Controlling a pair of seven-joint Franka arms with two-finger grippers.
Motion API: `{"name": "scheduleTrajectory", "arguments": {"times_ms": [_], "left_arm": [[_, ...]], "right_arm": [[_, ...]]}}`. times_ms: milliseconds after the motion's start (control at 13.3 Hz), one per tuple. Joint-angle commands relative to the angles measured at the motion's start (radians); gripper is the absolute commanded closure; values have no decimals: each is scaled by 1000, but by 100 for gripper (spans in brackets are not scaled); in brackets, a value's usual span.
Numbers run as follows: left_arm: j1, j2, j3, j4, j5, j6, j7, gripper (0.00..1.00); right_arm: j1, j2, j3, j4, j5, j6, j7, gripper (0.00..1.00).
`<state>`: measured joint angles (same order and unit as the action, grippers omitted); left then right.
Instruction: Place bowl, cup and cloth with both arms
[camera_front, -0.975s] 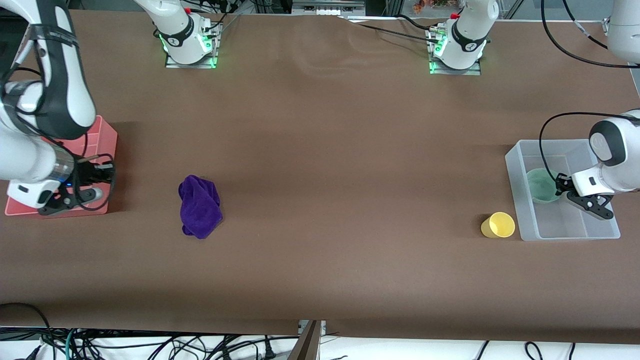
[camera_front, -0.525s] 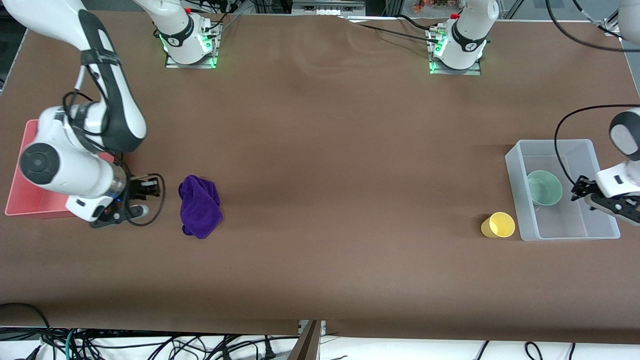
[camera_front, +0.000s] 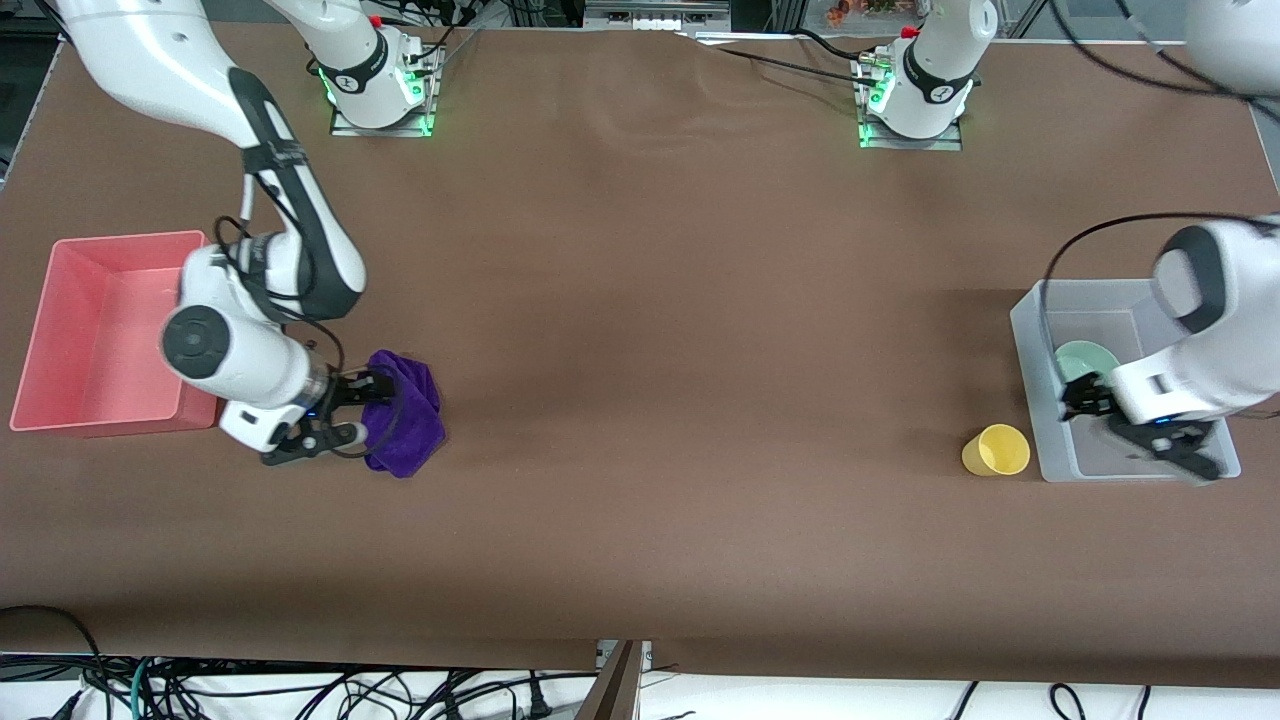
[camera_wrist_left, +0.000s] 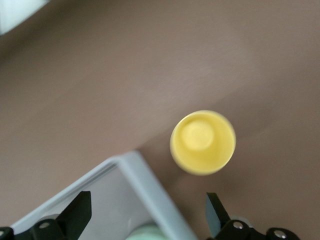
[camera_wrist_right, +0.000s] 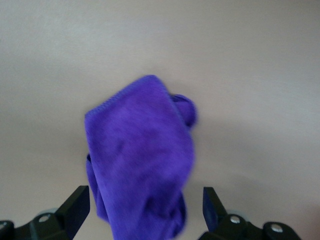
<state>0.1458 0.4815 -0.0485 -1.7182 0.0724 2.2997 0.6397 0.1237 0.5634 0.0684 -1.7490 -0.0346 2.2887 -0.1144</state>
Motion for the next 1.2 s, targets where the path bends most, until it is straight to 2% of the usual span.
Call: {"name": "scheduleTrajectory", "arguments": {"times_ms": [0,75,150,225,300,375,450,525,600,675,975,1125], "left_arm": [[-5,86,3,39,3,56,11,0],[-5,94,3,34,3,60,15,1],[-5,106,3,34,3,60,23,8],[-9,117,1,32,1,61,24,17],[-20,130,2,29,1,63,25,24],[-20,146,1,26,1,78,25,30],[-22,155,2,23,3,114,25,34],[-22,163,3,23,3,135,25,45],[-22,166,3,23,3,136,25,75],[-22,164,3,23,3,135,23,100],[-20,120,1,29,3,110,20,100],[-11,59,-5,46,1,-30,17,100]], "right_arm": [[19,33,-1,-64,1,130,13,0],[25,39,-1,-85,-2,161,12,0],[25,41,-1,-101,-11,179,12,0],[27,41,-1,-107,-13,187,12,4],[25,41,-1,-110,-13,187,6,38],[25,39,-1,-110,-13,183,10,80],[25,38,-1,-110,-13,181,10,98],[25,36,-1,-110,-13,179,10,100],[25,33,-1,-110,-13,179,9,100],[22,32,-1,-109,-13,179,7,100],[16,26,-2,-103,-13,176,-2,100],[13,10,-4,-99,-13,155,-5,100]]}}
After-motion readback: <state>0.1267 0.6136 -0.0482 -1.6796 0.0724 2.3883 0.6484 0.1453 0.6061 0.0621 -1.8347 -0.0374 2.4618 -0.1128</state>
